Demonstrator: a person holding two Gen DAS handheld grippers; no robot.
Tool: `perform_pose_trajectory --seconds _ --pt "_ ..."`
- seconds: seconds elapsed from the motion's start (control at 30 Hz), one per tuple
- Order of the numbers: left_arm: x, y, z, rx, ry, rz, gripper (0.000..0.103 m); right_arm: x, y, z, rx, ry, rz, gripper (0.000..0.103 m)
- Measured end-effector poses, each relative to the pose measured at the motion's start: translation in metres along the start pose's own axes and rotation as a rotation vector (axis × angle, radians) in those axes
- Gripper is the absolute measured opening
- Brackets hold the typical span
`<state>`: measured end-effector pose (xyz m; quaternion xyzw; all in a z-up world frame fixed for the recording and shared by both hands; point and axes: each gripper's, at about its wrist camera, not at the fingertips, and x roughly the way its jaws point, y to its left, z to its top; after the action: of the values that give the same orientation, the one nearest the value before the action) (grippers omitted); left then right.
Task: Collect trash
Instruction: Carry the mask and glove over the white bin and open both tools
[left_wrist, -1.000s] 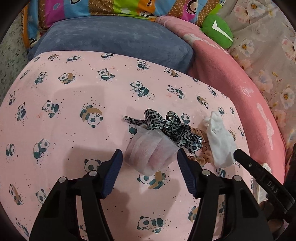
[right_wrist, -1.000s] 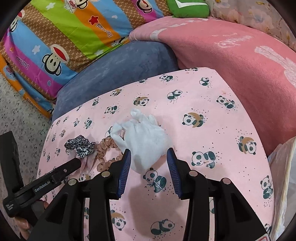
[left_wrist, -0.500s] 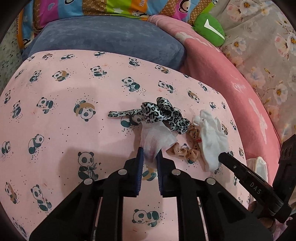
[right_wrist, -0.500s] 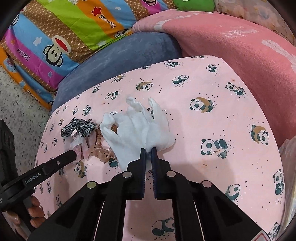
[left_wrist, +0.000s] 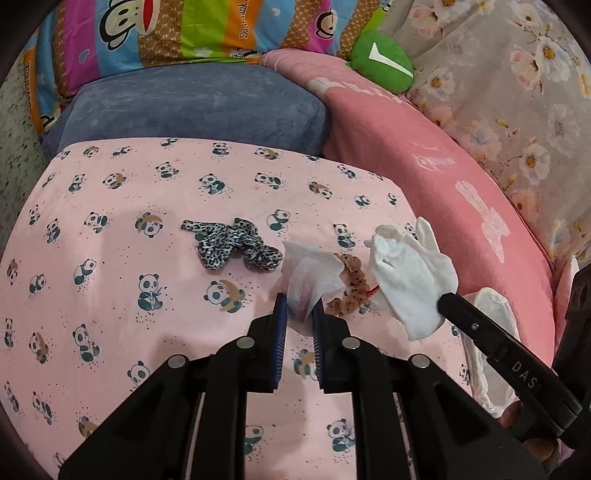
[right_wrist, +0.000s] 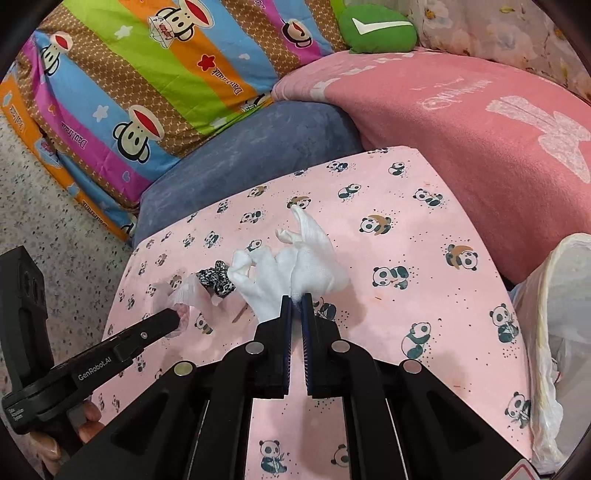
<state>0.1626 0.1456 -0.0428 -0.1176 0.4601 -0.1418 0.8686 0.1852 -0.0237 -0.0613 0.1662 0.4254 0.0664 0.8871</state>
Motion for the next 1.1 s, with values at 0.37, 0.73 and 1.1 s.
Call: perform_pose_trajectory --seconds 0.37,0.73,1.1 --pt "-0.027 -0.077 -0.011 0.136 -0.045 -0.039 0.013 -0.084 -0.02 -0.009 0.028 -0.102 -0.002 0.007" --pt "-0.037 -0.149 -0.023 0.251 -0.064 -0.09 0.013 -0.158 -0.072 -0.016 0.104 -0.212 -0.035 0.007" --pt "-0.029 -0.215 -0.039 0.359 -0.041 -0.14 0.013 -0.203 -0.137 -0.027 0.203 -0.264 -0.091 0.007"
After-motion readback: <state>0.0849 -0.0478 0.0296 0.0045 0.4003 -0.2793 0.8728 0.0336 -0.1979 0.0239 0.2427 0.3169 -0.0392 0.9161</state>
